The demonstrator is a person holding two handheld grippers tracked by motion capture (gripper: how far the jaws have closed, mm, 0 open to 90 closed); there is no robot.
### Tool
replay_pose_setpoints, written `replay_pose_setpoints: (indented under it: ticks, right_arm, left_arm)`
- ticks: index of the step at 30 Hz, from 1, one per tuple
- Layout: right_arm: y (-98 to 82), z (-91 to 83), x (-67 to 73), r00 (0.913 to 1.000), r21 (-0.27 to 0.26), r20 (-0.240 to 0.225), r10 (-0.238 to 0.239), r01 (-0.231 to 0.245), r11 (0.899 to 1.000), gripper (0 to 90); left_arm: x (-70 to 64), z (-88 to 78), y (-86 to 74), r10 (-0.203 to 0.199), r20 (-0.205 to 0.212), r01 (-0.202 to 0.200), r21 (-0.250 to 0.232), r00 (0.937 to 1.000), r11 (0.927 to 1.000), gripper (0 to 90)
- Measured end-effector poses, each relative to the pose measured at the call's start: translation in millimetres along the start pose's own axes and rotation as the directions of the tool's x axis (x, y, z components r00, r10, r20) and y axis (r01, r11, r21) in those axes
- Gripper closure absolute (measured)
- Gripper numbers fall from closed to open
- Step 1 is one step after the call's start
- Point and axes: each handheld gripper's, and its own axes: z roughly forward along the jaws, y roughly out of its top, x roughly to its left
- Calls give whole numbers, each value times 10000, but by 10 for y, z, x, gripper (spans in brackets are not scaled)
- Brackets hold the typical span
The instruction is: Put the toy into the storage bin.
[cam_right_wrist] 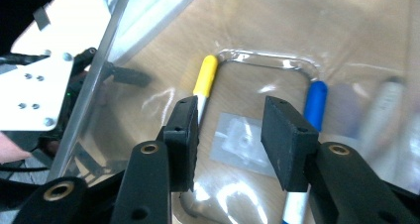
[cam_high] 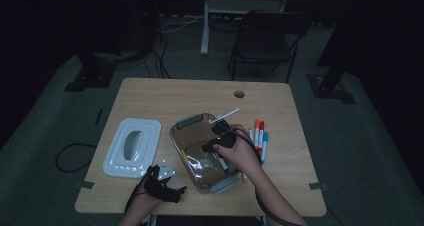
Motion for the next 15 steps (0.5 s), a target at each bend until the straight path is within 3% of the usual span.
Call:
replay_pose_setpoints:
  ticks: [6, 15]
  right_arm:
    - [-118, -303, -141, 9998, -925, -161, 141, -156, 9956, 556]
    - [-386, -645, -453, 9973, -2220, 345, 643, -551, 9735, 519]
  left_arm:
    - [-1, 1, -1, -6, -11, 6, -18, 10000, 10000, 6]
    - [-1, 2, -1, -12, -21, 12, -22, 10000, 10000, 6]
